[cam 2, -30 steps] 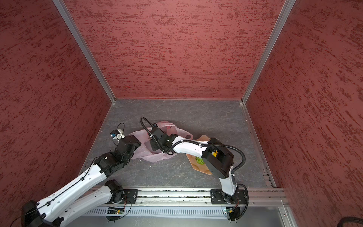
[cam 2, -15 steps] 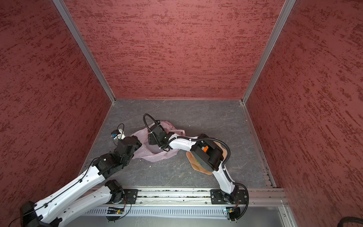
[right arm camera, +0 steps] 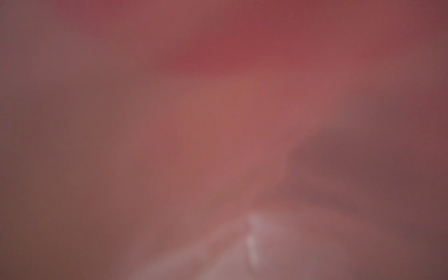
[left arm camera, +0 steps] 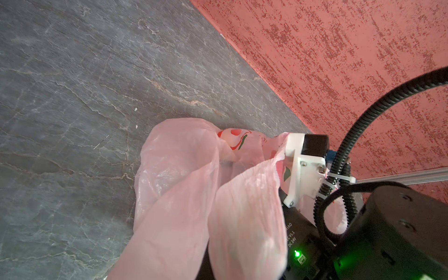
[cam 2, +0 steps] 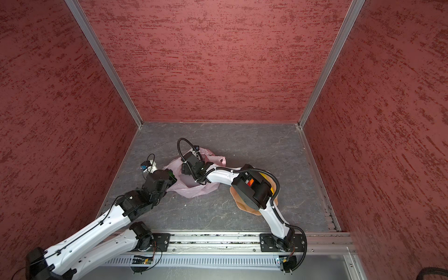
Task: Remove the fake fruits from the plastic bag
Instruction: 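Push the right gripper down into the bag and close on the cream fruit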
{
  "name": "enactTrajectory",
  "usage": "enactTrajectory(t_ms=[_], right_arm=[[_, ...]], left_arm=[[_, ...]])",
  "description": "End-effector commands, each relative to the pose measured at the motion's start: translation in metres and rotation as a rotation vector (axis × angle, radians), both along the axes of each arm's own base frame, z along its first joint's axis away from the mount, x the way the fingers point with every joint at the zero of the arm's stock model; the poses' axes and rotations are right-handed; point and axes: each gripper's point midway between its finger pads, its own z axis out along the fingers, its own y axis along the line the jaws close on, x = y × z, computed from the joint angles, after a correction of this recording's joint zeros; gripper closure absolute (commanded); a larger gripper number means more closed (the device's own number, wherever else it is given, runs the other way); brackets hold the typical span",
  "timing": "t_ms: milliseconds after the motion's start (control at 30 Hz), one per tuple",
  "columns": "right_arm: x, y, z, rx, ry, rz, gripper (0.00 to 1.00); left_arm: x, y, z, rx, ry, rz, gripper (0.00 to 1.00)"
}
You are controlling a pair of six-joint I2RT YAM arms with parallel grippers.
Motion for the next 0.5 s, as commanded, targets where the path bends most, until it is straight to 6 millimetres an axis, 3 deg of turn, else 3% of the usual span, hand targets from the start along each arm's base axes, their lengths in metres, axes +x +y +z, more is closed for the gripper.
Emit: enactTrajectory(t_ms=[0,467], right_arm=[[0.020,-0.001,0.010,0.041,-0.040,-0.083,0.20],[0.035,0.005,-0.001,0.097,-0.024,-0.103,0.19]], left_arm=[[0.001,-0.006,0.000,-0.009,-0.011,-0.032,1.00],[0.001,-0.014,0.002,-0.033,-0.028,-0.070,1.00]])
